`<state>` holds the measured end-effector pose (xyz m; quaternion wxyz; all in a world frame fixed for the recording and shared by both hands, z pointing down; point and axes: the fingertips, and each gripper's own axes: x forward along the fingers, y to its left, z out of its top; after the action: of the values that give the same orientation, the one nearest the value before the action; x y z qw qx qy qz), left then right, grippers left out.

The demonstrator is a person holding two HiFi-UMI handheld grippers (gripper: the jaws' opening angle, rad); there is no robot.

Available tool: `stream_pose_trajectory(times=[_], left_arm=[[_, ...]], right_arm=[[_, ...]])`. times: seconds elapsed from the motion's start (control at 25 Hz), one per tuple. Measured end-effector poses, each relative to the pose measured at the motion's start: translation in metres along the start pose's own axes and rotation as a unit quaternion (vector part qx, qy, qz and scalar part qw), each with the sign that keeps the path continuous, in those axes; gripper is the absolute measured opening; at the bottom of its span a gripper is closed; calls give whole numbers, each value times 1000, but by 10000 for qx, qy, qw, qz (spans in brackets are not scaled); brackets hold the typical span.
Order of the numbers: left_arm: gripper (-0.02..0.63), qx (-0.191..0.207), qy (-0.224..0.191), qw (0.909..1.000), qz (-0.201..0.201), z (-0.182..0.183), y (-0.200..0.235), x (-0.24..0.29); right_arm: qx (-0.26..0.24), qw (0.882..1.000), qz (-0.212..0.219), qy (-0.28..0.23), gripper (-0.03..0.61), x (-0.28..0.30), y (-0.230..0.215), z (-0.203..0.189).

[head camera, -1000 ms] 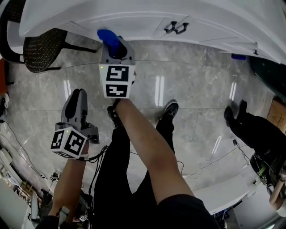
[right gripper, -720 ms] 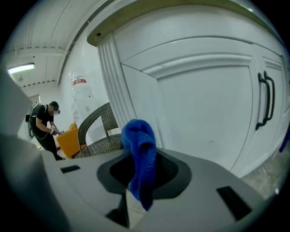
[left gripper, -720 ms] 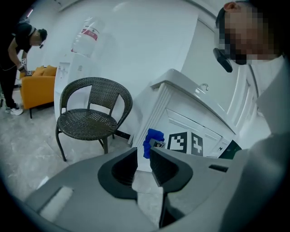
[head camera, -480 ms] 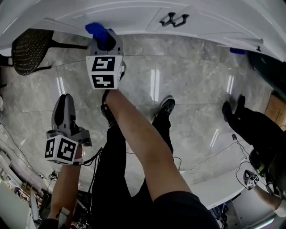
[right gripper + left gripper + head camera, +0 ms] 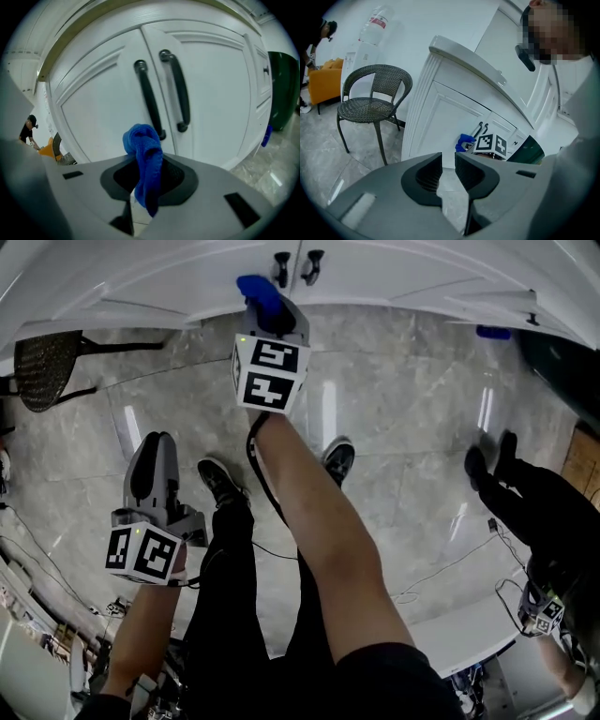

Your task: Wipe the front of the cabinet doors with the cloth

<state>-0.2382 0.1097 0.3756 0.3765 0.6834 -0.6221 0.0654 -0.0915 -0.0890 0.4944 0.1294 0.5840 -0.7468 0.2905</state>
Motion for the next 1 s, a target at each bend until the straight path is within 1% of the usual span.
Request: stream_pose_trajectory(times=[0.12,0.28,0.36,0.44,0.52,0.6,0.72,0.8,0.88,1.0], left_arm=[[87,15,64,10000,-61,-8,-17,7],[87,1,60,9999,-81,-11,-24,11],[87,-32,48,9999,-82,-8,-22,9],[87,-55,27,9999,-96,-3,-18,5],[87,-31,5,9999,-116,4,-11,1],[87,27,-7,9999,-134,10,-1,-3],[87,114,-27,9998,-179,18,16,-6],[87,163,-33,9996,-206,21,30,-10],[87,189,-13,9996,-186,22,47,-12],[87,211,-2,9997,-99,25,73,-15]], right_arm=[[68,9999,-40,69,80,-3,-21,-5],[152,9998,-87,115,80,-11,-33,-7],[249,9995,-109,174,80,-19,-33,-11],[232,9994,-46,233,80,-27,-21,-14],[89,9995,167,249,80,-28,6,-17],[-166,9985,487,193,80,-22,45,-19],[-655,9925,1036,27,80,-7,114,-23],[-826,9876,1332,-25,80,0,154,-31],[-831,9853,1493,-14,80,7,182,-42],[-786,9850,1537,64,80,23,203,-56]])
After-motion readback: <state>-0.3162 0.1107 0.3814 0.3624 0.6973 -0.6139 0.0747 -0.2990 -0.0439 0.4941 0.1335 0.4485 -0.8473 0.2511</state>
